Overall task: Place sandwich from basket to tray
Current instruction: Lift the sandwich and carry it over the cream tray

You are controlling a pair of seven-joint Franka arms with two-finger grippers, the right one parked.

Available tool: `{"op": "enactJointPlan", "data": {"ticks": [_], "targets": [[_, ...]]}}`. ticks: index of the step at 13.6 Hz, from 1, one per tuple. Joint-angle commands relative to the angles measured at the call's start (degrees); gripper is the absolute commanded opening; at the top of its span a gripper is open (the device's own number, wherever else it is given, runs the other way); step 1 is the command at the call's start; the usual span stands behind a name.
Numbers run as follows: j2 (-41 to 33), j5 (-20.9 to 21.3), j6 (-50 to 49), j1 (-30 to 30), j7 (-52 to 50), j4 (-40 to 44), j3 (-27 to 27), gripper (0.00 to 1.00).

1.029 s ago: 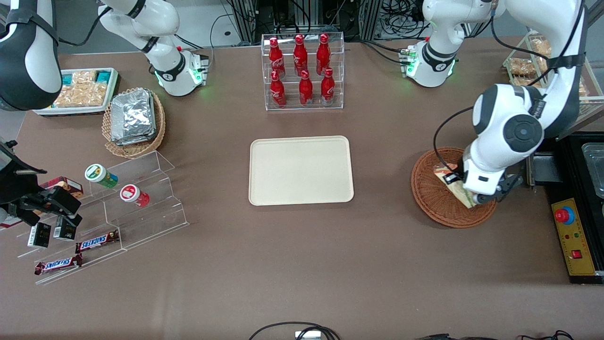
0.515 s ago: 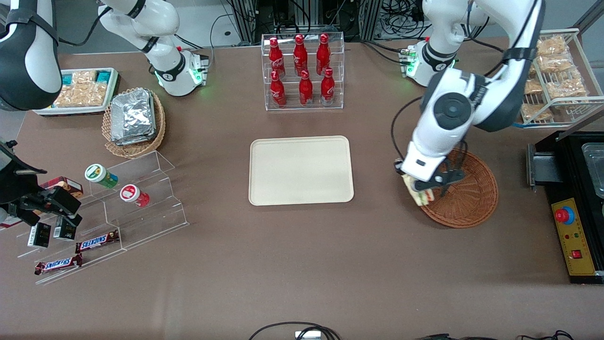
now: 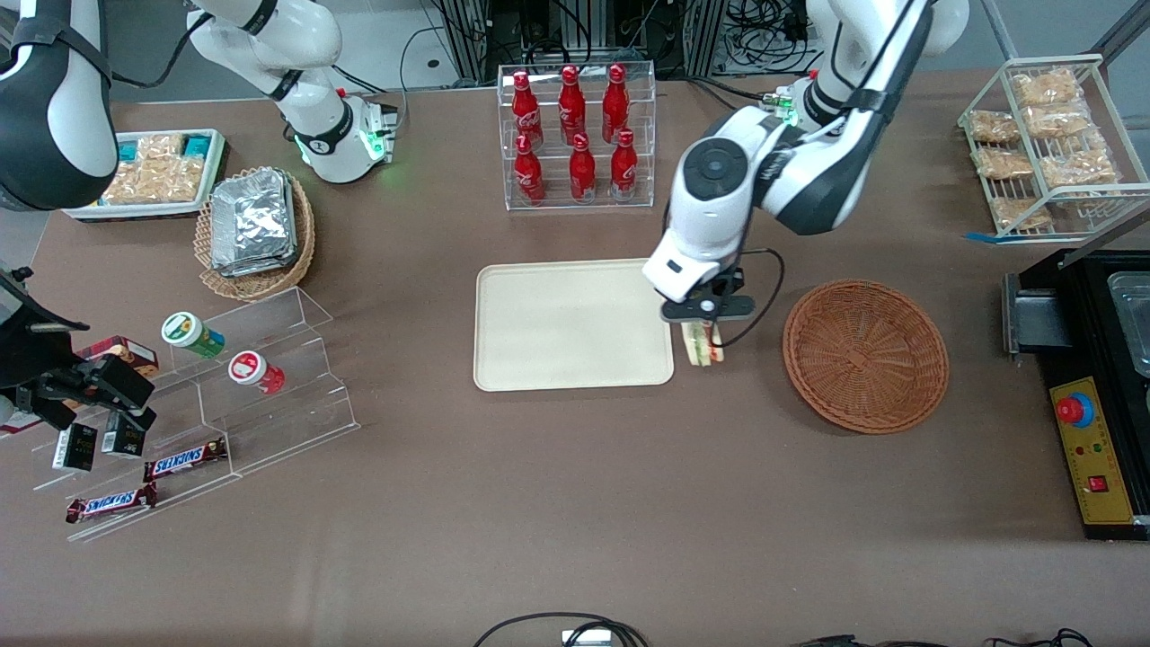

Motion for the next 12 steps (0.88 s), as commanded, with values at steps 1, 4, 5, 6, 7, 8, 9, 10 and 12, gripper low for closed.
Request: {"op": "enactJointPlan", "data": {"ticks": [1,4,5,6,7,8,9,10,12], "targets": [[5.4,3.8,1.4,-4.9,-6.4,3.3,0.8,0.00],[11.0,6.1,4.8,-7.6,-9.6,5.4,0.8,0.00],[12.2,6.1,6.3,-8.8,-9.6,5.4,0.8,0.00],[13.3,6.1,7.3,-9.3,-9.6,5.3,0.8,0.00],[14.4,6.3,8.4,-10.1,-9.5,5.3,0.8,0.00],[15.3,6.3,9.6,-11.0,-9.5,5.2,0.8,0.00],[16.1,6.3,10.3,-11.5,-9.5,5.2,0.8,0.00],[16.8,6.3,10.9,-12.3,-9.5,5.1,0.8,0.00],[17.6,6.2,11.1,-12.9,-9.6,4.9,0.8,0.00]]}}
